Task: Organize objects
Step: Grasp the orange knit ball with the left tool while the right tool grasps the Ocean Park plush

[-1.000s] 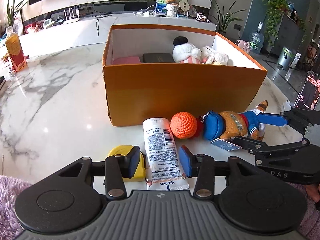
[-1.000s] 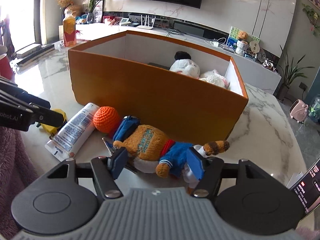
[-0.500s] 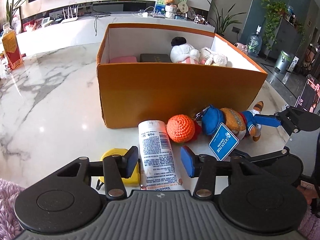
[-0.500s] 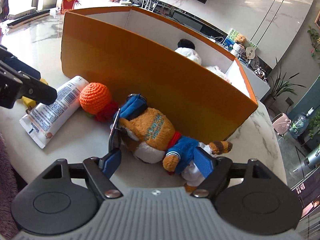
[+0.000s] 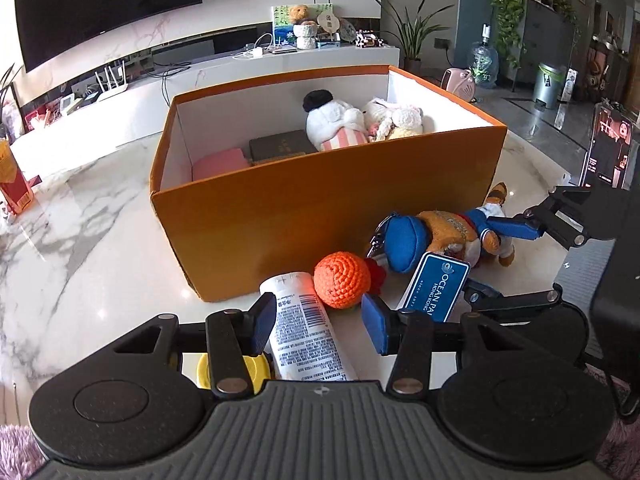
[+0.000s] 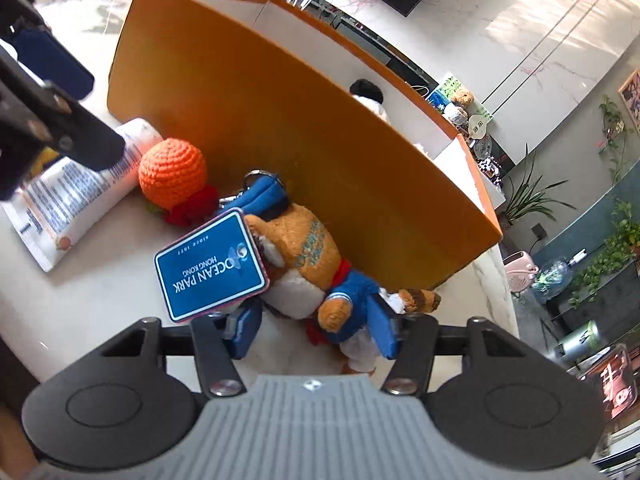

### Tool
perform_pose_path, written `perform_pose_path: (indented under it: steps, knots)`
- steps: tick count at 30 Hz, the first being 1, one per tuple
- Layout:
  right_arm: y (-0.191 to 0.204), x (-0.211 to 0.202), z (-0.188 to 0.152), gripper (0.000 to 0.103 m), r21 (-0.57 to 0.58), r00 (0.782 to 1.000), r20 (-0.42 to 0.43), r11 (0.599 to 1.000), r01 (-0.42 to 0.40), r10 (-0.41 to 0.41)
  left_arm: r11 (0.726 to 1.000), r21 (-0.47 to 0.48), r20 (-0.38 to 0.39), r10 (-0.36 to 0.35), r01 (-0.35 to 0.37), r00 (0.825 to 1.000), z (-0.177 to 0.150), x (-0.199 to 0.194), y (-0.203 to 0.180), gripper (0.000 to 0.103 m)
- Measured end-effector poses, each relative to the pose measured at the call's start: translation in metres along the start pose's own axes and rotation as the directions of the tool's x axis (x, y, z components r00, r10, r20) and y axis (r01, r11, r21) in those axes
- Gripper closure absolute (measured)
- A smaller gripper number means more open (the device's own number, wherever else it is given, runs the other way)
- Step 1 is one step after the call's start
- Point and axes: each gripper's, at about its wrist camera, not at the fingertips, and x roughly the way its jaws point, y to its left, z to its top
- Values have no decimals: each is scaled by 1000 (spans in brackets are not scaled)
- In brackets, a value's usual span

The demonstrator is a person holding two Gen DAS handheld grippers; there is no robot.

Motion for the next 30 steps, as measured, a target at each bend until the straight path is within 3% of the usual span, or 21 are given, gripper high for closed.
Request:
perform_pose_path:
  steps: [5, 7, 9, 11, 14, 22, 25, 27, 30]
  knots:
    - [-28, -13, -5, 64, 145, 998, 12, 987, -70, 69, 997, 79, -25, -9, 11, 1000, 8, 12, -8, 48]
    - [-47, -18, -10, 89, 256, 992, 12, 959, -121, 122, 994, 111, -38, -17, 21, 999, 9, 18, -13, 48]
    - [-67, -20, -18, 90, 377, 976, 40, 901, -214, 215, 991, 131, -50, -16, 23, 999, 11, 25, -16, 48]
    - [-78, -21, -21, 90, 429, 970, 61, 871, -240, 237, 988, 149, -71, -16, 27, 997, 13, 33, -18, 48]
    - [-77, -25, -19, 87, 427, 962, 95, 862, -273, 257, 981, 194, -83, -10, 26, 997, 14, 38, -24, 48]
    - [-51, -28, -11, 79, 265, 968, 87, 932, -248, 233, 967, 256, -110, 18, 11, 994, 15, 54, -31, 48]
    - [-43, -26, -10, 70, 207, 972, 80, 951, -231, 219, 963, 270, -106, 26, 4, 994, 14, 58, -32, 47]
    - [-36, -25, -9, 50, 167, 976, 72, 962, -216, 207, 962, 274, -108, 26, 5, 994, 12, 59, -33, 48]
    - [-25, -31, -7, 48, 87, 981, 78, 979, -184, 177, 963, 270, -114, 19, 13, 993, 12, 60, -32, 48]
